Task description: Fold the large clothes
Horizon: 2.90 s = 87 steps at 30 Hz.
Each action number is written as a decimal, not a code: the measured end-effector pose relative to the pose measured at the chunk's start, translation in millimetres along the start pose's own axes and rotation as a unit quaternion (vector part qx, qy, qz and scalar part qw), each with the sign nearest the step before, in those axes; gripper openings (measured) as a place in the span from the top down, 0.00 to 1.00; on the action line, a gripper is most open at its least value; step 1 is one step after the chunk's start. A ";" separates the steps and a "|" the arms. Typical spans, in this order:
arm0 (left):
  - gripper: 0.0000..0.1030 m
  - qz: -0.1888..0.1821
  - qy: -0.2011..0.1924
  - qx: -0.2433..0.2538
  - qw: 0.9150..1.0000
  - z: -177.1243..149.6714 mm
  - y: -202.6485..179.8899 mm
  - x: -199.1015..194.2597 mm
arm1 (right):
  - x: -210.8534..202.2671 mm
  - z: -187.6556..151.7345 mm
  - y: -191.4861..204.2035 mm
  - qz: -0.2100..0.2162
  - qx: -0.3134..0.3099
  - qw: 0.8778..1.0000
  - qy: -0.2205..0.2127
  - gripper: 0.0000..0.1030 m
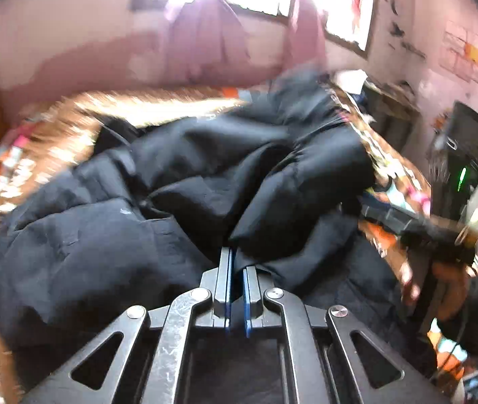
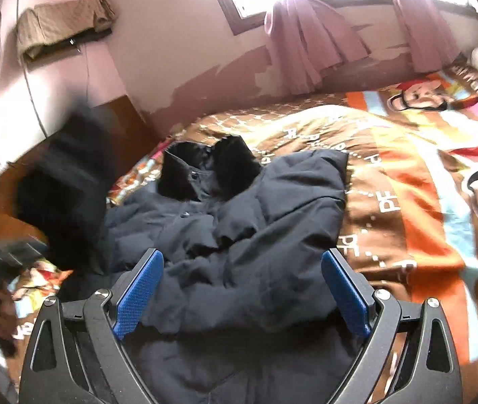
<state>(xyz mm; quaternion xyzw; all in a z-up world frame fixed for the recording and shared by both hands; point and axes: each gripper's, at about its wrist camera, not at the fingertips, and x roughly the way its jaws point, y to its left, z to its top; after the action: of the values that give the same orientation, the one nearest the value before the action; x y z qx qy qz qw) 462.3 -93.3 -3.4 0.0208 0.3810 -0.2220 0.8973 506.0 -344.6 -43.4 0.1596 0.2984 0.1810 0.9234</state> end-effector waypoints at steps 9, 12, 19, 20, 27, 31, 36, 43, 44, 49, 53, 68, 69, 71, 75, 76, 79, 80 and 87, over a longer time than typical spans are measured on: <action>0.83 -0.017 0.114 -0.030 0.993 -26.3 -15.0 51.5 | 28.5 -15.6 -28.9 0.102 0.136 0.982 0.087 0.10; 0.55 -0.061 0.145 -0.072 0.985 -31.9 -11.0 38.5 | 42.0 -16.1 -16.7 0.079 0.137 0.978 0.140 0.15; 0.20 -0.031 0.111 -0.093 0.989 -25.0 10.5 2.5 | 57.3 19.2 19.5 -0.022 0.067 0.984 0.164 0.38; 0.20 -0.007 0.104 -0.106 0.989 -23.2 25.3 -2.2 | 62.1 25.8 26.7 -0.027 0.049 0.985 0.165 0.38; 0.20 0.162 0.061 -0.176 0.969 -10.2 140.8 -24.3 | 124.5 27.1 17.4 -0.111 0.057 0.963 0.238 0.59; 0.20 0.186 0.070 -0.157 0.967 -6.4 174.9 -18.7 | 127.4 22.4 22.2 -0.130 0.055 0.960 0.241 0.95; 0.20 0.163 0.072 -0.159 0.971 -4.9 182.3 -13.0 | 92.7 39.6 25.5 -0.144 0.025 0.967 0.210 0.97; 0.20 0.173 0.162 -0.079 0.968 -17.4 168.8 30.1 | 84.2 39.5 22.8 -0.232 -0.082 0.941 0.232 0.96; 0.20 0.173 0.159 -0.079 0.969 -15.3 168.1 28.5 | 82.2 44.2 30.2 -0.246 -0.105 0.939 0.214 0.96; 0.20 0.120 0.105 -0.115 0.980 6.9 168.2 12.5 | 99.8 68.8 61.8 -0.161 -0.134 0.961 0.182 0.68; 0.20 0.095 0.110 -0.089 0.985 22.9 156.9 39.4 | 143.5 62.0 70.5 -0.074 -0.122 0.963 0.229 0.65; 0.18 0.113 0.186 -0.021 0.976 -8.1 135.0 102.5 | 175.0 -7.5 67.1 -0.068 -0.148 0.945 0.283 0.65; 0.18 0.109 0.186 -0.025 0.976 -5.9 136.9 100.7 | 174.7 -4.4 65.6 -0.062 -0.140 0.946 0.284 0.65; 0.18 0.089 0.187 -0.038 0.977 1.4 143.0 93.4 | 173.5 5.2 65.3 -0.047 -0.133 0.947 0.288 0.65; 0.18 0.061 0.172 -0.067 0.981 29.2 159.6 76.6 | 164.0 41.2 60.1 -0.046 -0.147 0.952 0.264 0.51; 0.18 0.064 0.156 -0.071 0.983 39.6 163.5 72.4 | 162.0 49.9 59.3 -0.051 -0.149 0.955 0.253 0.46; 0.18 0.081 0.126 -0.078 0.986 70.7 173.6 71.8 | 165.3 89.2 50.5 -0.063 -0.134 0.965 0.216 0.40; 0.18 0.086 0.115 -0.079 0.986 87.6 178.9 76.2 | 168.5 97.5 48.3 -0.063 -0.127 0.967 0.212 0.40; 0.18 0.149 0.060 -0.078 0.984 180.6 198.6 122.0 | 254.9 173.4 38.0 -0.049 -0.093 0.972 0.209 0.39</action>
<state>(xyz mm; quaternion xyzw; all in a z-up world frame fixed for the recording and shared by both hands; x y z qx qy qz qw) 741.0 1.6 13.9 0.0202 0.4432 -0.0535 0.8946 795.3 -233.9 -20.1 0.0172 0.4745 0.1917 0.8590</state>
